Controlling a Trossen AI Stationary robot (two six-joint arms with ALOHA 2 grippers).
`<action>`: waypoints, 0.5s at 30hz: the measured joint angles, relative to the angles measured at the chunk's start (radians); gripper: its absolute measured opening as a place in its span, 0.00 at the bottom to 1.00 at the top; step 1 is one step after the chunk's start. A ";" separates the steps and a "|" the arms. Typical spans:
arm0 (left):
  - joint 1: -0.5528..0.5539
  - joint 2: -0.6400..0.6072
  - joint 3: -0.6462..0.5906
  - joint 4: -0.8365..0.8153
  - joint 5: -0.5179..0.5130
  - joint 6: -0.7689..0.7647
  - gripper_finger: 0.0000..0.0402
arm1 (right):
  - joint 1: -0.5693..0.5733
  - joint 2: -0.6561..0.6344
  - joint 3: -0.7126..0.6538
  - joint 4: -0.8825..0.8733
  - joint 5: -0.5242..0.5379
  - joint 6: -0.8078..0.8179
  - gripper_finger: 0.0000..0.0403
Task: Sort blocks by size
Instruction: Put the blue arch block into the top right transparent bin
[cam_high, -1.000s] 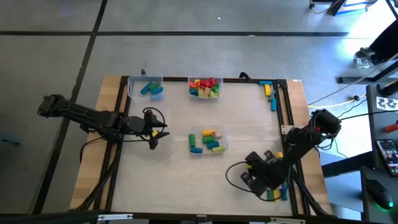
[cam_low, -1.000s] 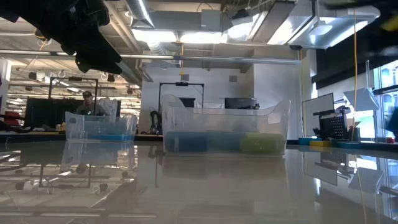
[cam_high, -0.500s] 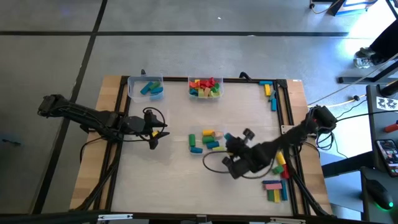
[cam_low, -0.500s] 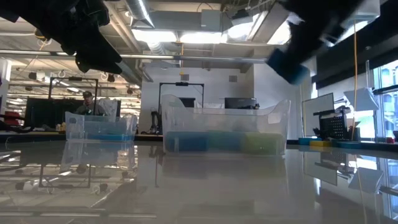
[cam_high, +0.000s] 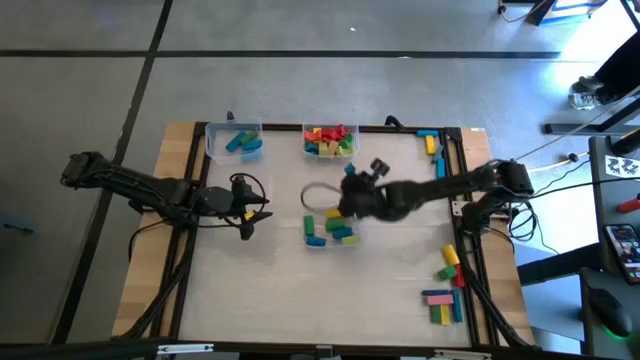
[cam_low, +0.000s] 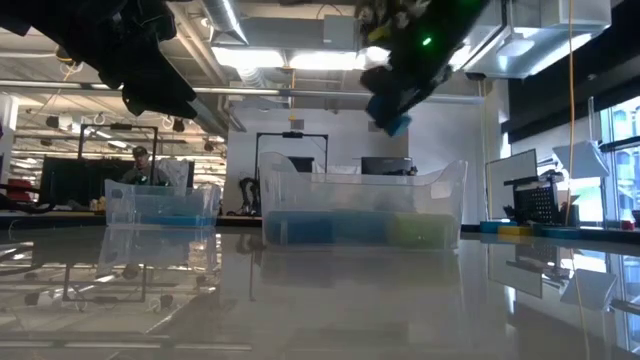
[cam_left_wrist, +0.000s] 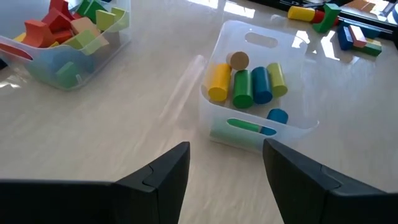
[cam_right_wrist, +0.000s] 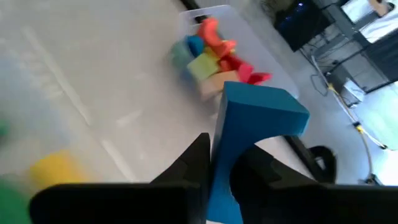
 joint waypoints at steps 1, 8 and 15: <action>0.000 0.000 0.000 0.000 0.000 0.000 0.49 | -0.031 0.000 -0.003 0.038 -0.011 -0.041 0.13; 0.000 0.000 0.000 0.000 0.000 -0.002 0.49 | -0.259 0.000 -0.028 0.287 -0.190 -0.249 0.13; 0.000 0.000 0.000 0.000 0.000 -0.003 0.49 | -0.455 0.000 -0.030 0.449 -0.426 -0.264 0.14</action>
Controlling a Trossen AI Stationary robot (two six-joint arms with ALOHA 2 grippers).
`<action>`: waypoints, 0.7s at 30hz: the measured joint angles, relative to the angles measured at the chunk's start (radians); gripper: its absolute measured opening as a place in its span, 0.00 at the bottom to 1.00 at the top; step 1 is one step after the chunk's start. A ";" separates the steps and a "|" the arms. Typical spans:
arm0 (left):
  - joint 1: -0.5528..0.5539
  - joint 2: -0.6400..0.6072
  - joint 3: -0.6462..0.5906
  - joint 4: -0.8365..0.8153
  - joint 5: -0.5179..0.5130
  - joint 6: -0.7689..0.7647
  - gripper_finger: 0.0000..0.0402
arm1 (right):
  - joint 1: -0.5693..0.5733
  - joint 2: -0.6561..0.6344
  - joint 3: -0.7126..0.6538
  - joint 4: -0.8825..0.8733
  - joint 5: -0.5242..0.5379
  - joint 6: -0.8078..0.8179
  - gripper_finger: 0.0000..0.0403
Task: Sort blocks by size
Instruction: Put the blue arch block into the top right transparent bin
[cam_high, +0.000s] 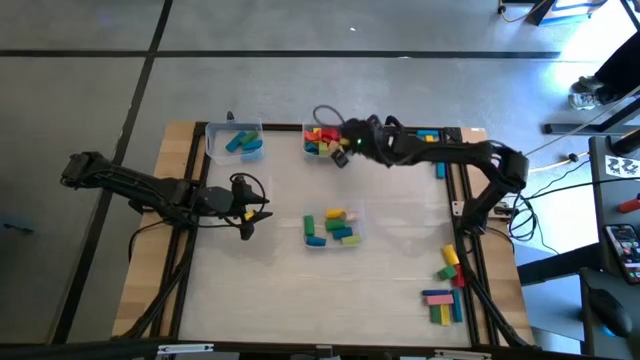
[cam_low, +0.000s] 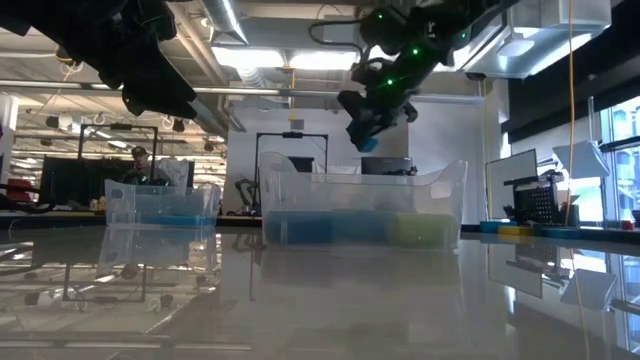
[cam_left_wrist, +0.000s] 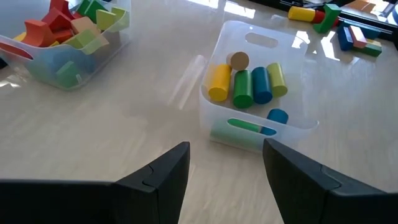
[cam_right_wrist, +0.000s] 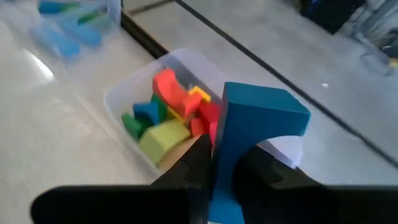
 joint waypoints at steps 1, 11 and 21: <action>0.000 0.000 0.000 0.000 0.000 0.000 0.49 | -0.020 0.000 0.000 0.021 -0.027 0.000 0.14; 0.002 0.000 0.000 0.005 -0.049 0.013 0.49 | -0.132 0.002 0.000 0.107 -0.071 0.049 0.14; 0.003 0.000 0.000 0.014 -0.051 -0.010 0.49 | -0.150 0.113 0.000 0.242 -0.117 0.021 0.14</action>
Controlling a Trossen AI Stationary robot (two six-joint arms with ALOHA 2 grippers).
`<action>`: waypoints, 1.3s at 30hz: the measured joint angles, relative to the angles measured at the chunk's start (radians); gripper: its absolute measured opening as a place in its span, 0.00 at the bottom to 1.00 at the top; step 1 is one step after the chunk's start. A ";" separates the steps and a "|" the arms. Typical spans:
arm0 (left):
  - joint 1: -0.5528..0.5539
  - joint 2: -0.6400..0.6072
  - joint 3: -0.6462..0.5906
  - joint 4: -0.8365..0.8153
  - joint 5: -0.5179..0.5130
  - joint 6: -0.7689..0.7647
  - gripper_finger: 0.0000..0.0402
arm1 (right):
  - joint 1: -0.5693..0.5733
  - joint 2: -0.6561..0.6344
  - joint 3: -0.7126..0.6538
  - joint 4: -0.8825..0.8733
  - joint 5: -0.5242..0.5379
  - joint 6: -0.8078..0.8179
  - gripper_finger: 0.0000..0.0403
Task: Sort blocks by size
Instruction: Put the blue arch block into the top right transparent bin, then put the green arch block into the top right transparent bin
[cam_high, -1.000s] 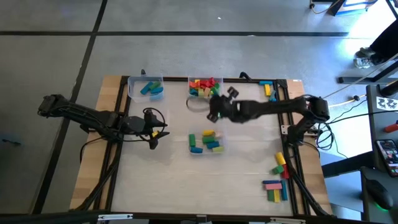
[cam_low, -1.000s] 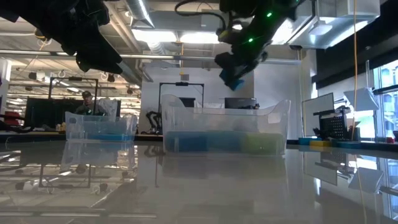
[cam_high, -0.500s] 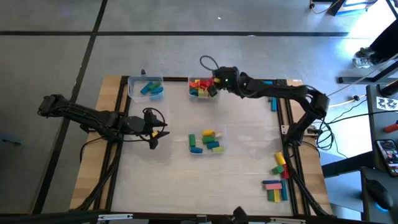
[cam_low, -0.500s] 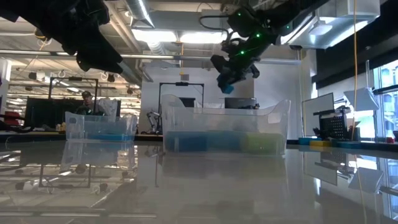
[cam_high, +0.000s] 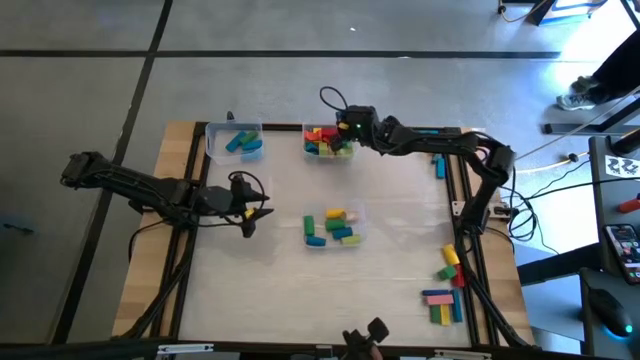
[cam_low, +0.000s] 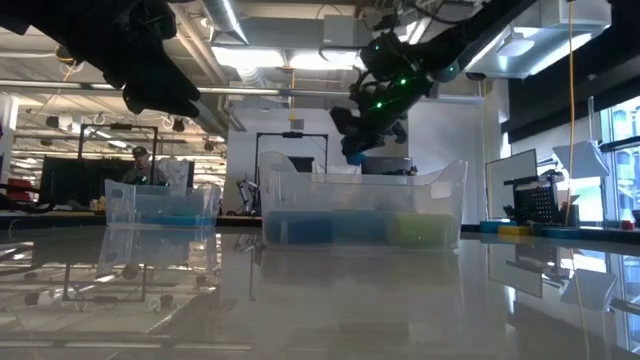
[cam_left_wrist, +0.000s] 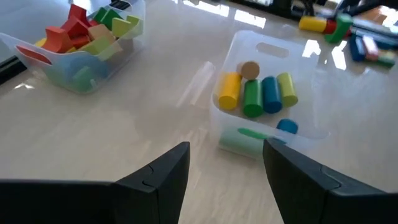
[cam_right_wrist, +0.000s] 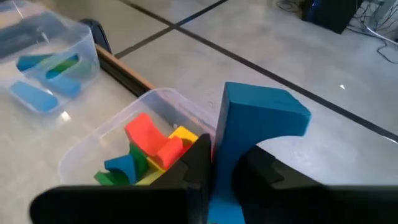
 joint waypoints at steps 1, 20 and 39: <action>0.000 0.000 0.000 0.009 0.000 -0.010 0.49 | 0.000 0.011 0.000 0.005 -0.001 -0.001 0.15; 0.000 0.000 0.000 0.027 0.000 -0.035 0.49 | -0.005 0.052 0.001 0.066 0.000 -0.060 0.57; 0.000 0.000 0.000 0.026 0.001 -0.016 0.49 | 0.149 -0.196 0.001 -0.077 -0.047 -0.127 0.57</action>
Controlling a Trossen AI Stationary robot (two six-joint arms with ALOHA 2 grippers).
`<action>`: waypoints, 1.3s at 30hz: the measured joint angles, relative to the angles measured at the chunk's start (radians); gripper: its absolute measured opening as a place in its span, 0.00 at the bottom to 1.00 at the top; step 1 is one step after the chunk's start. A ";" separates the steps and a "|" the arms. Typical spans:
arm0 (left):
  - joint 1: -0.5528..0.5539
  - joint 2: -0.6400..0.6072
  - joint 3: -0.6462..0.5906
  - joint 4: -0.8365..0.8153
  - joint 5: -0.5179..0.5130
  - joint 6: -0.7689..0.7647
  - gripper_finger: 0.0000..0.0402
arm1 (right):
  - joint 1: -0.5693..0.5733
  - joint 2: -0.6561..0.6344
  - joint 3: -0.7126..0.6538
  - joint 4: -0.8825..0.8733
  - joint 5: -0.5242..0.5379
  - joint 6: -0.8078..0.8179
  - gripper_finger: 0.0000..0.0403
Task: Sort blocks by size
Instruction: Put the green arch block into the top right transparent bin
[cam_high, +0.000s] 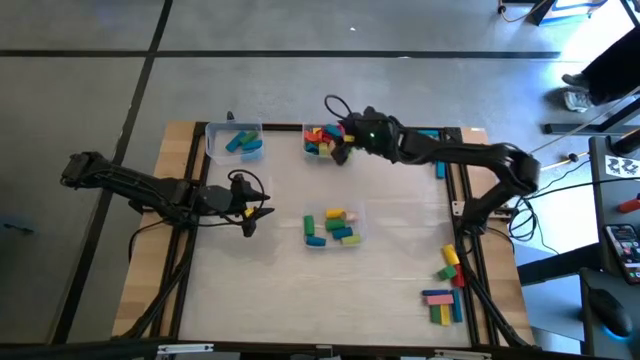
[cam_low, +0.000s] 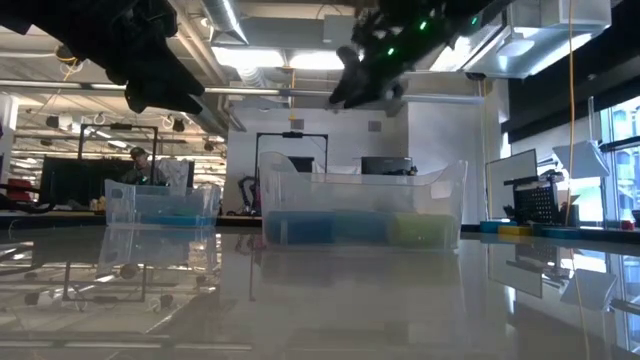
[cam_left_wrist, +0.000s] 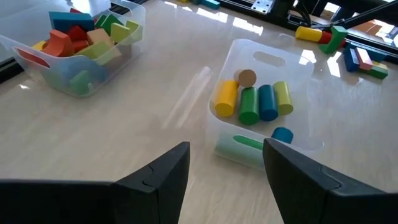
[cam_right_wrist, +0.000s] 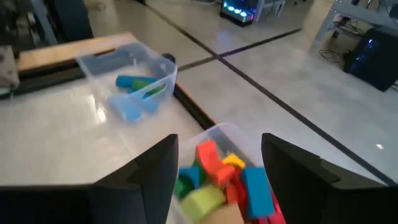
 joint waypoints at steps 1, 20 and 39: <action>0.000 0.000 0.000 0.000 0.000 0.000 0.49 | 0.018 -0.021 0.000 -0.036 0.017 -0.002 0.57; 0.000 0.000 0.000 0.003 0.001 0.000 0.49 | 0.450 -0.301 0.000 -0.949 0.013 0.664 0.57; -0.002 0.000 0.000 0.007 0.001 0.034 0.49 | 0.986 -0.249 0.000 -1.304 -0.082 1.539 0.57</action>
